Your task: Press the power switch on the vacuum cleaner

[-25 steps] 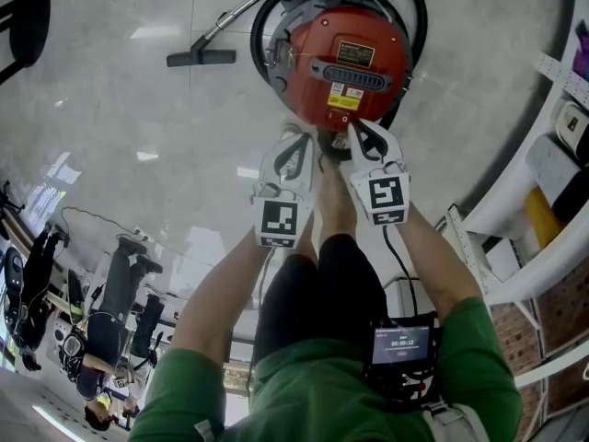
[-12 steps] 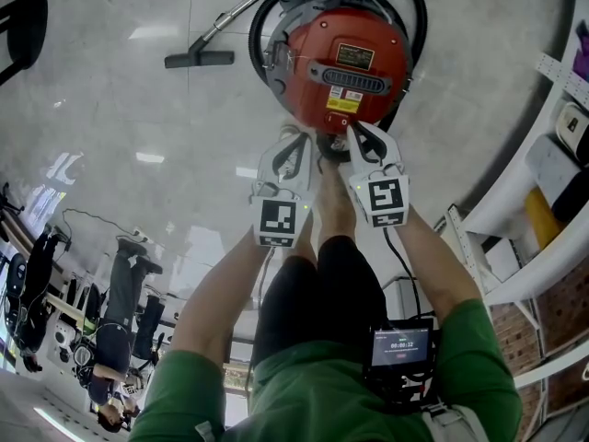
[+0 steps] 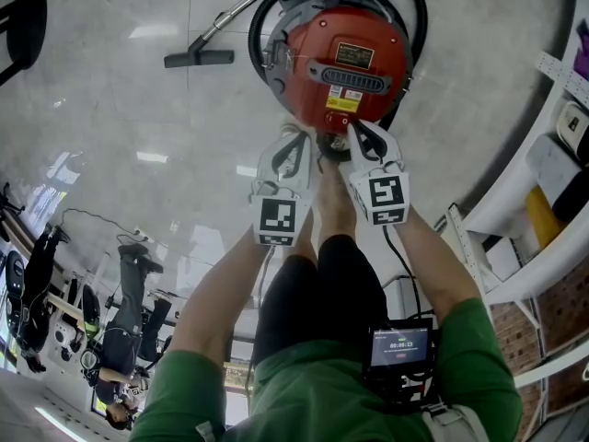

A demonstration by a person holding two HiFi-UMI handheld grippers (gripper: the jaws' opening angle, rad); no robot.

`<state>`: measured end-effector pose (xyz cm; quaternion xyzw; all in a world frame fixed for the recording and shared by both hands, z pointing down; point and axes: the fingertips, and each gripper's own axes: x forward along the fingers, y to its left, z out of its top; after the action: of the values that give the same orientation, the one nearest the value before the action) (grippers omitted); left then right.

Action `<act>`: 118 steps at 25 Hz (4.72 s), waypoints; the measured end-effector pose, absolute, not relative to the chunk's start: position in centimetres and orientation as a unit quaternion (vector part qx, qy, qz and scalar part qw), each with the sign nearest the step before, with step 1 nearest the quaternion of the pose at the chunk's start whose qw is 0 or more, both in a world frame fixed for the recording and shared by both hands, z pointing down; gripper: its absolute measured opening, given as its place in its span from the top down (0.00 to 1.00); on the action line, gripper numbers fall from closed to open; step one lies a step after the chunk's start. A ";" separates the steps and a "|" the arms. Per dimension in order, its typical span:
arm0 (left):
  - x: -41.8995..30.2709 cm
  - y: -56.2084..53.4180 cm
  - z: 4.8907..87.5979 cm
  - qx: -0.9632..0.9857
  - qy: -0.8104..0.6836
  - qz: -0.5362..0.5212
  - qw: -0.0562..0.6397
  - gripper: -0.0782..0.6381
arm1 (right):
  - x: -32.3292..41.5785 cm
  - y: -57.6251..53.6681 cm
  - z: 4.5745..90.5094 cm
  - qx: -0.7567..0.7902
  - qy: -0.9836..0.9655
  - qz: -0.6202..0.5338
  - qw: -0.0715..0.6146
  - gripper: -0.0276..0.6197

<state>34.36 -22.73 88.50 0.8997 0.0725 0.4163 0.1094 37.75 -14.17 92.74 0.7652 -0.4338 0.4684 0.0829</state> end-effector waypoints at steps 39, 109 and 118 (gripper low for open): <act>35.3 -24.6 82.7 0.910 0.053 0.404 0.069 0.88 | 39.4 -11.9 90.0 0.729 -0.401 0.542 0.119 0.93; 10.0 -25.7 38.1 0.989 0.085 0.062 0.104 0.88 | 14.5 -5.6 37.1 0.932 -0.322 0.165 0.013 0.93; 8.9 -23.1 36.1 0.990 0.084 0.046 0.104 0.88 | 13.4 -4.9 34.9 0.929 -0.343 0.137 0.005 0.93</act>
<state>8.88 -23.09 36.12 0.9899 0.0844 0.0461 0.1040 13.36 -4.94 34.94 0.9294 -0.3427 0.1372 0.0055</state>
